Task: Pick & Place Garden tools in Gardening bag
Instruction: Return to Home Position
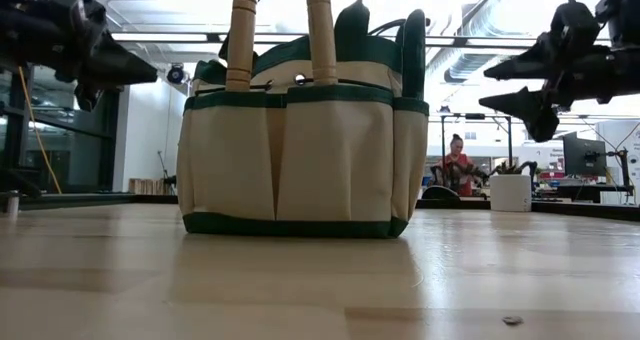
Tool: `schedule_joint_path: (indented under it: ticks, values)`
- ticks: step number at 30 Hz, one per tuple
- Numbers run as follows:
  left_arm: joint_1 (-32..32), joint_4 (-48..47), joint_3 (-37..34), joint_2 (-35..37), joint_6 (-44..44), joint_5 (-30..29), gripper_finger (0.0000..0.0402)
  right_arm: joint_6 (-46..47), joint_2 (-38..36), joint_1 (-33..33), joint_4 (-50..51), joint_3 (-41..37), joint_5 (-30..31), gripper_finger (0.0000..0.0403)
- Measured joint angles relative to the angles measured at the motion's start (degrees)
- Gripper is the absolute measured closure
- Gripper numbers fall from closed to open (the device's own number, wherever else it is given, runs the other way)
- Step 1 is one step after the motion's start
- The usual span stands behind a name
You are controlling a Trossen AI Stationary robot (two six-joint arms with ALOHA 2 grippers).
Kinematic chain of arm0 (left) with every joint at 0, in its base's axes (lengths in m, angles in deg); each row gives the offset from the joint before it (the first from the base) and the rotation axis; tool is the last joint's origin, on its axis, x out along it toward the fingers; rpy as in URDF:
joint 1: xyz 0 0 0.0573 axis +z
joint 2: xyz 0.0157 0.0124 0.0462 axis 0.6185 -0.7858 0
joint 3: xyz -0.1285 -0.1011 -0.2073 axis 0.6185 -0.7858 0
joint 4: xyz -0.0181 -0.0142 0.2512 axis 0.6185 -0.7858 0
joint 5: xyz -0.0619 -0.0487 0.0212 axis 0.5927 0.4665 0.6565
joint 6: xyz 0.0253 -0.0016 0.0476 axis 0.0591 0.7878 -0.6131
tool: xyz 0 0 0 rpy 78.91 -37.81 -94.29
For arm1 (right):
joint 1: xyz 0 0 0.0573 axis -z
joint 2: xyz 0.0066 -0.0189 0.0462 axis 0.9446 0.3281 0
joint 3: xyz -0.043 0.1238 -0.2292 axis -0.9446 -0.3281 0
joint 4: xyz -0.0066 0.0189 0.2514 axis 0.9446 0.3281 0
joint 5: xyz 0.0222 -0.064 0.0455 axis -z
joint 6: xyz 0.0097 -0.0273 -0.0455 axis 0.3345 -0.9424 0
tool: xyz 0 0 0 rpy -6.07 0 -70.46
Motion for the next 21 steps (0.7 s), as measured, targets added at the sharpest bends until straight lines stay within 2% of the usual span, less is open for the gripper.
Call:
schedule_joint_path:
  ticks: [7,11,17,21]
  values:
    - [0.01,0.17,0.0,0.05,-7.34,1.58,0.0357,-1.79,0.0,0.0,1.53,-0.02,2.22,0.0172]
    - [0.02,1.15,-0.18,-0.63,-7.0,5.59,0.0357,-2.24,0.02,0.0,1.47,-0.02,1.93,0.0172]
    - [0.02,21.08,-7.99,-0.95,-12.26,7.99,0.0357,-2.26,0.02,0.0,1.45,-0.04,1.38,0.0172]
    - [0.04,28.7,-11.28,-0.49,-14.71,6.79,0.0357,-1.53,0.02,0.0,1.46,-0.07,1.28,0.0172]
